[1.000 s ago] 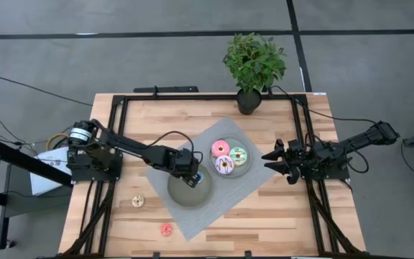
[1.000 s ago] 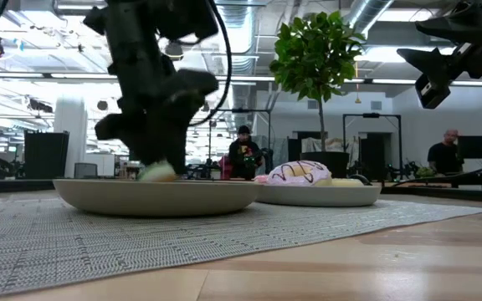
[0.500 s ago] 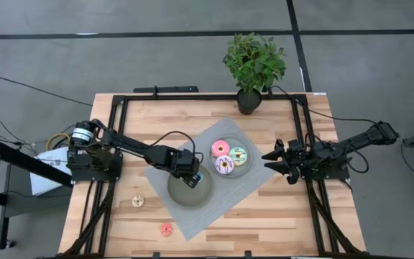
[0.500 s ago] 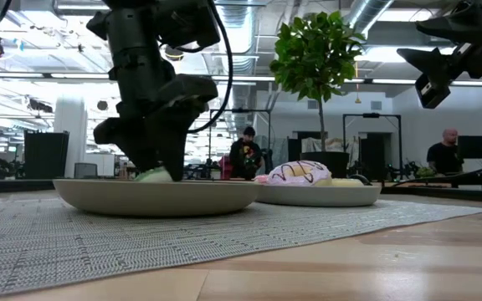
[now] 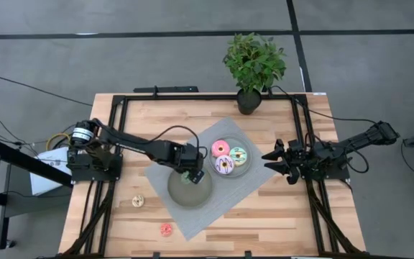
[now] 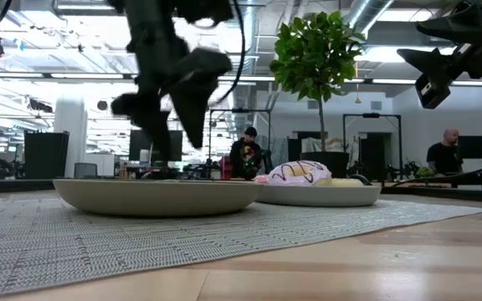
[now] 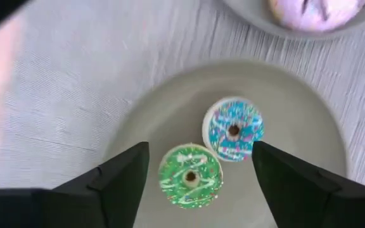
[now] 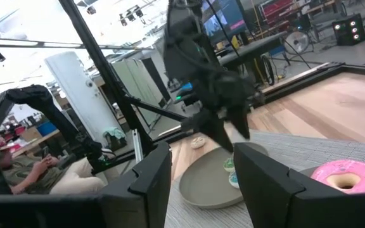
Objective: Pick & Place donuts
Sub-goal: Put the small white donut on the dark gray plate
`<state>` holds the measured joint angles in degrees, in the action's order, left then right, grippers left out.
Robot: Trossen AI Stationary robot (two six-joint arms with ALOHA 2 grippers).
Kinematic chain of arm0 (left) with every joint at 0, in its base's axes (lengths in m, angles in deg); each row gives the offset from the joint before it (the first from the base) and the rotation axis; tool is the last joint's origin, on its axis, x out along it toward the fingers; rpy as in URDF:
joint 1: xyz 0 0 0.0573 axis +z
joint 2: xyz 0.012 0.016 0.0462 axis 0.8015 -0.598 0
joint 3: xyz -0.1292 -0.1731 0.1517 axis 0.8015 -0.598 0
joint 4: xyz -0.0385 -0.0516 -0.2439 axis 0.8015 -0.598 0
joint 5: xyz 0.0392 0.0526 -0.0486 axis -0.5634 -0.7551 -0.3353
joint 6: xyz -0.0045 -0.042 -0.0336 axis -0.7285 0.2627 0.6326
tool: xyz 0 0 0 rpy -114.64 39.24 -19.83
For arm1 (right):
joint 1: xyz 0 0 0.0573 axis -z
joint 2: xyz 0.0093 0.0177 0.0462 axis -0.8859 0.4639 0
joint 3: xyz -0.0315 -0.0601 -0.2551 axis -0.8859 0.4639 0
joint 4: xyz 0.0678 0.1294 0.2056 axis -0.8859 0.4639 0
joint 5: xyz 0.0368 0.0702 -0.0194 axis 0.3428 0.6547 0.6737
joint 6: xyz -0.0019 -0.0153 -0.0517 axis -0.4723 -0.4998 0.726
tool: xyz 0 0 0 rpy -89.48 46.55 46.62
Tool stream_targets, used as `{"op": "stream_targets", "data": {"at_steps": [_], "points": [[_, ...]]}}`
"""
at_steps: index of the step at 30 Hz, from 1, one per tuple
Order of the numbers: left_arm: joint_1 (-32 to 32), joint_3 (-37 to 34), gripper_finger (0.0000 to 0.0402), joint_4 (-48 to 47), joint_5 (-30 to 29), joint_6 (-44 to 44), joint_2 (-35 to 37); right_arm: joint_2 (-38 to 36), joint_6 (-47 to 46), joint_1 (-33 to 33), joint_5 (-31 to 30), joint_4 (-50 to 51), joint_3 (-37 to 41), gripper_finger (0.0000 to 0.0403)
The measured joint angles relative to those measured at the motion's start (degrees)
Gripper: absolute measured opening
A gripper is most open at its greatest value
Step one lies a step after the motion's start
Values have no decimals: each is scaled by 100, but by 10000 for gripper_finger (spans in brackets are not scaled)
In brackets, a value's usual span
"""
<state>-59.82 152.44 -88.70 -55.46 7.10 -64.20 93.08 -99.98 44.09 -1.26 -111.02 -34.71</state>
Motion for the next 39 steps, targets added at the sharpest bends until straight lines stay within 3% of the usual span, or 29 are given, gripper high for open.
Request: {"op": "stream_targets", "data": {"at_steps": [6, 13, 26, 31, 39], "points": [[-313, 1073, 275, -2354, -312, -34, 9, 0, -28, -7, 3, 0, 0, 160], [-1343, 1221, 275, -4954, -358, 1815, 11, 0, -26, -7, 3, 4, 1, 161], [-3311, 544, 275, -4894, 811, 4725, -7, 0, -44, -7, 3, 21, 1, 160], [-3653, 139, 275, -4303, 1195, 5286, -7, 0, -46, -8, 3, -2, 2, 161], [-3759, -502, 275, -3163, 1277, 5568, -4, 0, -185, -7, 3, -24, 2, 160]]}}
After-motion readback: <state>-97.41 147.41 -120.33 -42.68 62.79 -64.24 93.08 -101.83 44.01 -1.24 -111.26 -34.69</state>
